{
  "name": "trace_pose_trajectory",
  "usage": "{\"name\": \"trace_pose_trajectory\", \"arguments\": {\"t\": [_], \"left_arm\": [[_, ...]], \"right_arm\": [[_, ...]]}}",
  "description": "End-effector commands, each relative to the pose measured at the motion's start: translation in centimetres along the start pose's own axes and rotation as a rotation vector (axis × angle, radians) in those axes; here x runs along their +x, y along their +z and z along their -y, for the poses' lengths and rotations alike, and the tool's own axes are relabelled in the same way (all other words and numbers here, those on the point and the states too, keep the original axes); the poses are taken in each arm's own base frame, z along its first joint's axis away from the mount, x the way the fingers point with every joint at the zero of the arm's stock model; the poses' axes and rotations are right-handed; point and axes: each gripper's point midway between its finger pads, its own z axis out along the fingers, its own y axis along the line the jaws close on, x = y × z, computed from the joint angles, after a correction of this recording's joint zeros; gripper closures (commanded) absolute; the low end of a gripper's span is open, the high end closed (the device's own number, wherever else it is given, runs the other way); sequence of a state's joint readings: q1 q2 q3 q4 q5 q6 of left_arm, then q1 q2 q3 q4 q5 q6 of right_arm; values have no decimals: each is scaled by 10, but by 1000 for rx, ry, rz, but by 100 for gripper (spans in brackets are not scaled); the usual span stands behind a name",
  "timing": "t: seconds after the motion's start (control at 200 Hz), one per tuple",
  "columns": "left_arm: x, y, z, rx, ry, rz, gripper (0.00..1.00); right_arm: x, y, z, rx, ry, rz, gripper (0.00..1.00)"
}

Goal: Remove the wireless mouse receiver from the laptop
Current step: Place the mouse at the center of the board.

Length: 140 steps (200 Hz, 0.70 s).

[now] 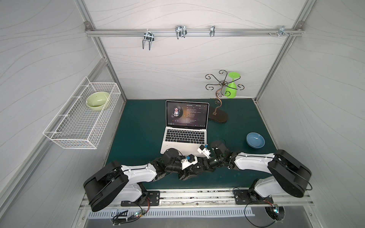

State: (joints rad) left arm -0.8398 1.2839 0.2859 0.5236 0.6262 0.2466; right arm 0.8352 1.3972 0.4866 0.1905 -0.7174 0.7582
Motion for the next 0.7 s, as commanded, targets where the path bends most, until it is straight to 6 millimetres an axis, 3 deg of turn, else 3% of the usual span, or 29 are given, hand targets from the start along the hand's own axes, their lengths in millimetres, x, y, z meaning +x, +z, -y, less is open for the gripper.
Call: {"name": "trace_pose_trajectory", "arguments": {"t": [0.0, 0.26, 0.695], "left_arm": [[-35, 1, -4, -3, 92, 95, 100], [-41, 0, -3, 1, 95, 108, 100], [-46, 3, 0, 43, 72, 108, 100]], "right_arm": [[9, -16, -5, -6, -4, -11, 6], [15, -25, -10, -32, -3, -5, 16], [9, -21, -15, -75, -5, -1, 59]]}}
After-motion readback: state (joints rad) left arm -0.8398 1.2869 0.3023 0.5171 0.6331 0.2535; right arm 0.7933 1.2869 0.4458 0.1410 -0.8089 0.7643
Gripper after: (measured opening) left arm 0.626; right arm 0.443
